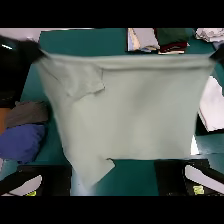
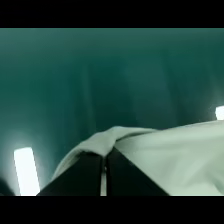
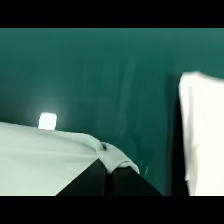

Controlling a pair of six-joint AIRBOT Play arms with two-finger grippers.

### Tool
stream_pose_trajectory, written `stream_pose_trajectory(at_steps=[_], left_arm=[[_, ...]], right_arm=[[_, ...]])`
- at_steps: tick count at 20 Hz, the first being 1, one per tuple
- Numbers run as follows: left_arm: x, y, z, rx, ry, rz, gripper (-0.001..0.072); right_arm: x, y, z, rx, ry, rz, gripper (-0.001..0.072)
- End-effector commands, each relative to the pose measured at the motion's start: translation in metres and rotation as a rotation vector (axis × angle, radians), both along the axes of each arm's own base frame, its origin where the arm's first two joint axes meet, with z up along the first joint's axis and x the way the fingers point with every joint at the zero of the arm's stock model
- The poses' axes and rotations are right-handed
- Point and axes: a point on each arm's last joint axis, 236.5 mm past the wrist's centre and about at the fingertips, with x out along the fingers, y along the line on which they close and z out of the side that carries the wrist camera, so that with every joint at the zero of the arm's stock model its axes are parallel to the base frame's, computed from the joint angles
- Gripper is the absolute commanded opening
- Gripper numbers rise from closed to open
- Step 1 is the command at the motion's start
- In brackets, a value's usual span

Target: Fold the shirts.

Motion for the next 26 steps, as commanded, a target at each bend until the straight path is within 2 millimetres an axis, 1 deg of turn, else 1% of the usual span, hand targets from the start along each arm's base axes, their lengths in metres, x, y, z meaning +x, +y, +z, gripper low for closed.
stream_pose_trajectory(at_steps=[1, 2, 3, 4, 5, 6, 8, 9, 10, 11, 13, 14, 16, 18, 20, 21, 22, 23, 24, 26], left_arm=[[0.047, -0.001, -0.126, 0.017, 0.158, 0.034, 0.0024], [0.061, -0.002, -0.143, 0.015, 0.161, 0.044, 0.0024], [0.072, -0.003, -0.155, 0.014, 0.161, 0.050, 0.0024], [0.081, -0.004, -0.161, 0.014, 0.160, 0.053, 0.0024], [0.089, -0.004, -0.162, 0.013, 0.155, 0.054, 0.0024], [0.095, -0.005, -0.159, 0.011, 0.145, 0.054, 0.0024], [0.097, -0.006, -0.150, 0.030, 0.129, 0.026, 0.0024], [0.090, -0.004, -0.150, 0.041, 0.158, 0.006, 0.0024], [0.080, -0.001, -0.156, 0.050, 0.209, -0.003, 0.0024], [0.066, 0.003, -0.165, 0.058, 0.278, -0.010, 0.0024], [0.037, 0.007, -0.189, 0.072, 0.413, -0.027, 0.0024], [0.025, 0.008, -0.200, 0.077, 0.461, -0.034, 0.0024], [0.010, -0.003, -0.221, 0.032, 0.522, -0.041, 0.0024], [-0.001, -0.010, -0.238, -0.007, 0.561, -0.036, 0.0024], [-0.008, -0.009, -0.251, -0.010, 0.585, -0.030, 0.0025], [-0.010, -0.008, -0.255, -0.008, 0.589, -0.027, 0.0042], [-0.010, -0.008, -0.255, -0.007, 0.589, -0.026, 0.0331], [-0.010, -0.008, -0.254, -0.012, 0.592, -0.016, 0.0581], [-0.014, -0.008, -0.251, -0.012, 0.602, -0.017, 0.0538], [-0.024, -0.001, -0.239, 0.022, 0.612, -0.027, 0.0537]], right_arm=[[0.025, 0.003, -0.123, 0.062, 0.244, 0.011, 0.0016], [0.035, 0.004, -0.147, 0.074, 0.267, 0.009, 0.0016], [0.046, 0.007, -0.167, 0.076, 0.286, 0.011, 0.0016], [0.055, 0.007, -0.180, 0.078, 0.295, 0.012, 0.0017], [0.064, 0.009, -0.188, 0.079, 0.300, 0.017, 0.0016], [0.072, 0.007, -0.190, 0.078, 0.297, 0.017, 0.0016], [0.081, 0.005, -0.181, 0.074, 0.287, 0.025, 0.0017], [0.082, 0.004, -0.173, 0.064, 0.282, 0.030, 0.0016], [0.079, 0.002, -0.167, 0.060, 0.285, 0.032, 0.0017], [0.073, -0.001, -0.164, 0.060, 0.291, 0.030, 0.0016], [0.057, -0.002, -0.167, 0.052, 0.306, 0.024, 0.0016], [0.048, -0.005, -0.172, 0.035, 0.317, 0.017, 0.0016], [0.032, -0.005, -0.189, 0.028, 0.325, 0.003, 0.0017], [0.021, -0.003, -0.204, 0.034, 0.340, -0.006, 0.0018], [0.006, 0.000, -0.220, 0.043, 0.384, -0.006, 0.0019], [0.001, 0.001, -0.225, 0.046, 0.400, -0.006, 0.0032], [-0.001, 0.002, -0.227, 0.047, 0.407, -0.006, 0.0198], [-0.001, 0.001, -0.227, 0.046, 0.407, -0.006, 0.0429], [-0.001, 0.000, -0.225, 0.047, 0.406, -0.008, 0.0463], [-0.004, -0.001, -0.214, 0.052, 0.419, -0.003, 0.0460]])
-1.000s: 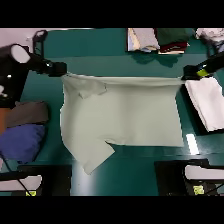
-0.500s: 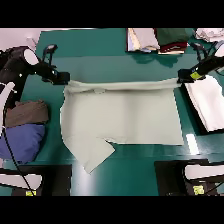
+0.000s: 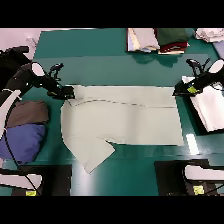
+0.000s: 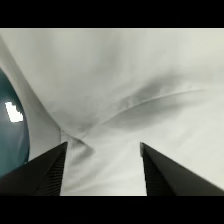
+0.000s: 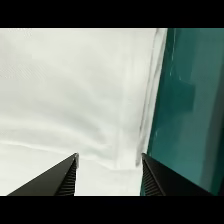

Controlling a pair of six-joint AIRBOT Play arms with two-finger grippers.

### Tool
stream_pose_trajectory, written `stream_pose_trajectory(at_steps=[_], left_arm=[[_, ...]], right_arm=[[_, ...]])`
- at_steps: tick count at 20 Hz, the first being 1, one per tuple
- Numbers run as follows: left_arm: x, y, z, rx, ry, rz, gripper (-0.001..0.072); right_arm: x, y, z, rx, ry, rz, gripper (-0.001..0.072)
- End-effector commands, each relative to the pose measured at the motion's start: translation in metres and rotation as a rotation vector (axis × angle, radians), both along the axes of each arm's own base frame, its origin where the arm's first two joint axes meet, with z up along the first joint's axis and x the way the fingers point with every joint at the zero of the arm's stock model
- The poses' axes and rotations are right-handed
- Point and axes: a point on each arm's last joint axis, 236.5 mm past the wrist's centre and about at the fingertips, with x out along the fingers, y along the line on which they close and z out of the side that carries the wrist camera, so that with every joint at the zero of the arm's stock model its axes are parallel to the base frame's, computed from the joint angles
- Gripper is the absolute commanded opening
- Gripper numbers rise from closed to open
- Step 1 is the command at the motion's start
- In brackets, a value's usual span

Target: Fold the shirts.

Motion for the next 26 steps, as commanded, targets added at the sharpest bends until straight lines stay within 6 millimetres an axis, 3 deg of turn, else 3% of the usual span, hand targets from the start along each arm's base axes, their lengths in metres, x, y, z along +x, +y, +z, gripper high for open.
stream_pose_trajectory(at_steps=[1, 4, 6, 9, 12, 15, 18, 25, 26], left_arm=[[-0.023, 0.013, 0.014, 0.051, 0.035, -0.006, 0.0537], [-0.074, 0.033, 0.025, 0.113, 0.056, 0.023, 0.0537], [-0.125, 0.038, 0.017, 0.113, 0.094, 0.053, 0.0537], [-0.200, 0.036, -0.006, 0.069, 0.162, 0.108, 0.0537], [-0.247, 0.017, -0.026, -0.033, 0.221, 0.153, 0.0537], [-0.259, -0.006, -0.040, -0.147, 0.257, 0.198, 0.0537], [-0.248, -0.021, -0.043, -0.232, 0.212, 0.232, 0.0537], [-0.248, -0.026, -0.048, -0.260, 0.205, 0.243, 0.0536], [-0.247, -0.027, -0.047, -0.266, 0.201, 0.247, 0.0496]], right_arm=[[-0.013, 0.002, 0.012, 0.010, 0.026, 0.008, 0.0450], [-0.025, 0.005, 0.039, -0.006, -0.044, 0.008, 0.0450], [-0.034, 0.007, 0.053, -0.021, -0.105, 0.002, 0.0450], [-0.042, 0.008, 0.067, -0.038, -0.181, -0.009, 0.0450], [-0.045, 0.009, 0.076, -0.044, -0.220, -0.012, 0.0450], [-0.045, 0.015, 0.084, -0.024, -0.245, -0.014, 0.0449], [-0.044, 0.021, 0.089, 0.003, -0.254, -0.016, 0.0449], [-0.048, 0.027, 0.089, 0.039, -0.236, -0.036, 0.0448], [-0.049, 0.027, 0.088, 0.040, -0.229, -0.035, 0.0428]])
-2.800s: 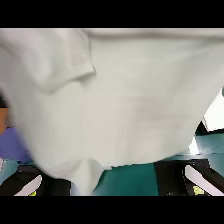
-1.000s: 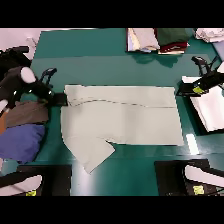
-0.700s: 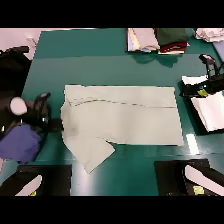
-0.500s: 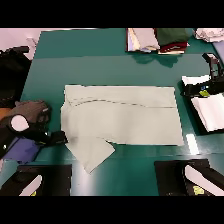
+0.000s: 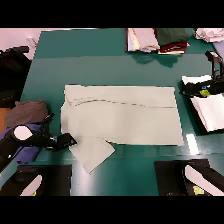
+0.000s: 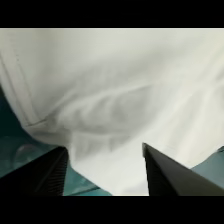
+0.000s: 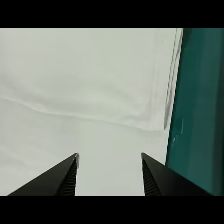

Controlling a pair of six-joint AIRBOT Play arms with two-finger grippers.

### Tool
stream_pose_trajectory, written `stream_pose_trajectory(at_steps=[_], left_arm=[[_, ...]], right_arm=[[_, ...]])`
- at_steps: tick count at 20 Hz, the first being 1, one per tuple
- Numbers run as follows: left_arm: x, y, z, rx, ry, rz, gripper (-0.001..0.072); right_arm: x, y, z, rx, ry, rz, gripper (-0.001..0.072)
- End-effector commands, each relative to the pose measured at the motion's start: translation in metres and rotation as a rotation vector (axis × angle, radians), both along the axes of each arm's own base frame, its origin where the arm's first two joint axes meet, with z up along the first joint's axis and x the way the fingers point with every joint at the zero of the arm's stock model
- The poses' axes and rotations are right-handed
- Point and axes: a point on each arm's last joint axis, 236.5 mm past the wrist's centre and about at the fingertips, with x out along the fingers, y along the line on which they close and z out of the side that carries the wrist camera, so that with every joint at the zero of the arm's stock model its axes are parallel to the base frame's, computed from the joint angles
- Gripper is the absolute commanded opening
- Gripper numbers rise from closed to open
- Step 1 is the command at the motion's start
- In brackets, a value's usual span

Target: Fold the shirts.

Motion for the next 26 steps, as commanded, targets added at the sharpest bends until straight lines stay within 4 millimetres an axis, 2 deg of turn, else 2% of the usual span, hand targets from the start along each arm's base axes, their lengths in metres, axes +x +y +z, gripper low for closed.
stream_pose_trajectory(at_steps=[1, 3, 6, 8, 9, 10, 13, 15, 18, 20, 21, 22, 25, 26], left_arm=[[0.004, -0.002, -0.001, -0.012, -0.020, 0.011, 0.0273], [0.008, -0.004, 0.003, -0.018, -0.058, -0.026, 0.0020], [0.016, -0.002, 0.021, 0.003, -0.097, -0.091, 0.0023], [0.025, 0.001, 0.035, 0.024, -0.137, -0.139, 0.0023], [0.028, 0.000, 0.041, 0.023, -0.151, -0.148, 0.0023], [0.031, -0.001, 0.046, 0.021, -0.165, -0.154, 0.0023], [0.035, -0.001, 0.049, 0.021, -0.181, -0.156, 0.0023], [0.035, -0.001, 0.049, 0.022, -0.183, -0.159, 0.0023], [0.036, -0.001, 0.050, 0.022, -0.187, -0.155, 0.0023], [0.037, -0.001, 0.050, 0.021, -0.189, -0.154, 0.0024], [0.035, -0.001, 0.050, 0.020, -0.185, -0.157, 0.0024], [0.033, -0.001, 0.049, 0.020, -0.177, -0.163, 0.0024], [0.021, 0.000, 0.052, 0.025, -0.138, -0.209, 0.0022], [0.020, 0.004, 0.055, 0.043, -0.148, -0.223, 0.0021]], right_arm=[[-0.004, 0.003, -0.001, 0.018, 0.020, -0.005, 0.0428], [-0.011, 0.003, -0.003, 0.019, 0.050, 0.002, 0.0428], [-0.040, -0.012, -0.022, 0.042, 0.172, -0.037, 0.0428], [-0.082, -0.024, -0.053, 0.094, 0.326, -0.072, 0.0432], [-0.103, -0.029, -0.069, 0.130, 0.397, -0.098, 0.0484], [-0.123, -0.033, -0.087, 0.173, 0.457, -0.153, 0.0590], [-0.165, -0.031, -0.130, 0.268, 0.571, -0.273, 0.0589], [-0.182, -0.021, -0.145, 0.305, 0.614, -0.289, 0.0505], [-0.188, -0.003, -0.157, 0.345, 0.632, -0.280, 0.0503], [-0.188, 0.007, -0.158, 0.344, 0.641, -0.240, 0.0426], [-0.189, 0.012, -0.158, 0.333, 0.648, -0.209, 0.0426], [-0.189, 0.016, -0.158, 0.324, 0.654, -0.181, 0.0360], [-0.191, 0.030, -0.158, 0.287, 0.662, -0.071, 0.0051], [-0.190, 0.032, -0.157, 0.270, 0.655, -0.045, 0.0020]])
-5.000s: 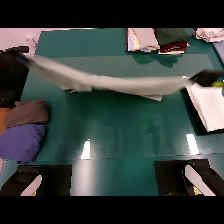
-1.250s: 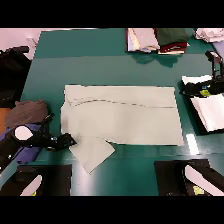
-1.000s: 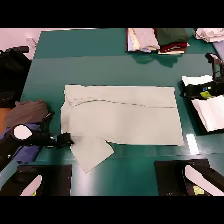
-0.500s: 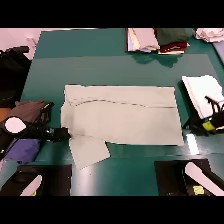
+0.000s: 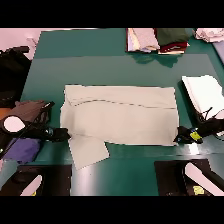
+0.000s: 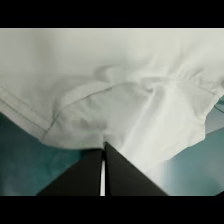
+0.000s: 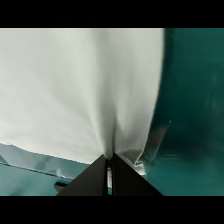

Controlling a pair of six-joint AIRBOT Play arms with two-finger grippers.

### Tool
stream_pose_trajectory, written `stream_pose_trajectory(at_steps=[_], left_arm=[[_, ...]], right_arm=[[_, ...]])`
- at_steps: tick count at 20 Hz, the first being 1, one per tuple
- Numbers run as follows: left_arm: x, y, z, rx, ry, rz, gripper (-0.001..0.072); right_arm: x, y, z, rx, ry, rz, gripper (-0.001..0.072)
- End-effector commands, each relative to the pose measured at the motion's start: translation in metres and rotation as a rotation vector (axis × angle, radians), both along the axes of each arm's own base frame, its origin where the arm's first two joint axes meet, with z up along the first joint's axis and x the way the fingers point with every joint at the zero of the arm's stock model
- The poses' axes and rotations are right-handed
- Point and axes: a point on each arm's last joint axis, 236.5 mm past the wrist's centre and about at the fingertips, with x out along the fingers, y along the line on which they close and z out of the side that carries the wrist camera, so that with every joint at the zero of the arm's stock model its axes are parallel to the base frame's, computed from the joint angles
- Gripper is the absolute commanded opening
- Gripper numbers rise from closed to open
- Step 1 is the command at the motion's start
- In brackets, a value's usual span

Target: Fold the shirts.

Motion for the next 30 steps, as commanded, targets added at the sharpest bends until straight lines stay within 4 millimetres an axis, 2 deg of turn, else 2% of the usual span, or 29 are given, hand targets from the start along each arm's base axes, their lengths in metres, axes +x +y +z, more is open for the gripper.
stream_pose_trajectory(at_steps=[1, 4, 7, 9, 11, 13, 17, 21, 24, 27, 30], left_arm=[[-0.008, 0.011, 0.010, 0.054, -0.011, -0.033, 0.0021], [-0.022, 0.022, 0.031, 0.095, -0.038, -0.027, 0.0021], [-0.048, 0.021, 0.054, 0.089, -0.018, -0.075, 0.0021], [-0.041, 0.021, 0.069, 0.087, -0.055, -0.078, 0.0021], [-0.015, 0.019, 0.081, 0.083, -0.135, -0.048, 0.0021], [0.018, 0.018, 0.084, 0.084, -0.203, -0.034, 0.0021], [0.089, 0.024, 0.069, 0.148, -0.238, -0.042, 0.0023], [0.165, 0.028, 0.062, 0.196, -0.272, -0.031, 0.0024], [0.194, 0.027, 0.041, 0.205, -0.248, -0.040, 0.0024], [0.206, 0.027, 0.022, 0.210, -0.232, -0.031, 0.0024], [0.217, 0.027, 0.024, 0.210, -0.269, -0.012, 0.0027]], right_arm=[[-0.002, 0.010, 0.001, -0.025, -0.027, 0.114, 0.0019], [-0.006, -0.002, 0.014, -0.137, -0.079, 0.183, 0.0018], [0.000, -0.024, 0.048, -0.275, -0.159, 0.226, 0.0018], [0.018, -0.031, 0.075, -0.326, -0.253, 0.200, 0.0018], [0.035, -0.034, 0.096, -0.345, -0.320, 0.189, 0.0017], [0.057, -0.039, 0.106, -0.349, -0.344, 0.184, 0.0017], [0.115, -0.052, 0.109, -0.354, -0.362, 0.192, 0.0017], [0.179, -0.043, 0.101, -0.341, -0.373, 0.255, 0.0017], [0.221, -0.031, 0.090, -0.332, -0.376, 0.289, 0.0017], [0.251, -0.020, 0.082, -0.318, -0.376, 0.325, 0.0018], [0.278, -0.002, 0.078, -0.223, -0.409, 0.290, 0.0022]])
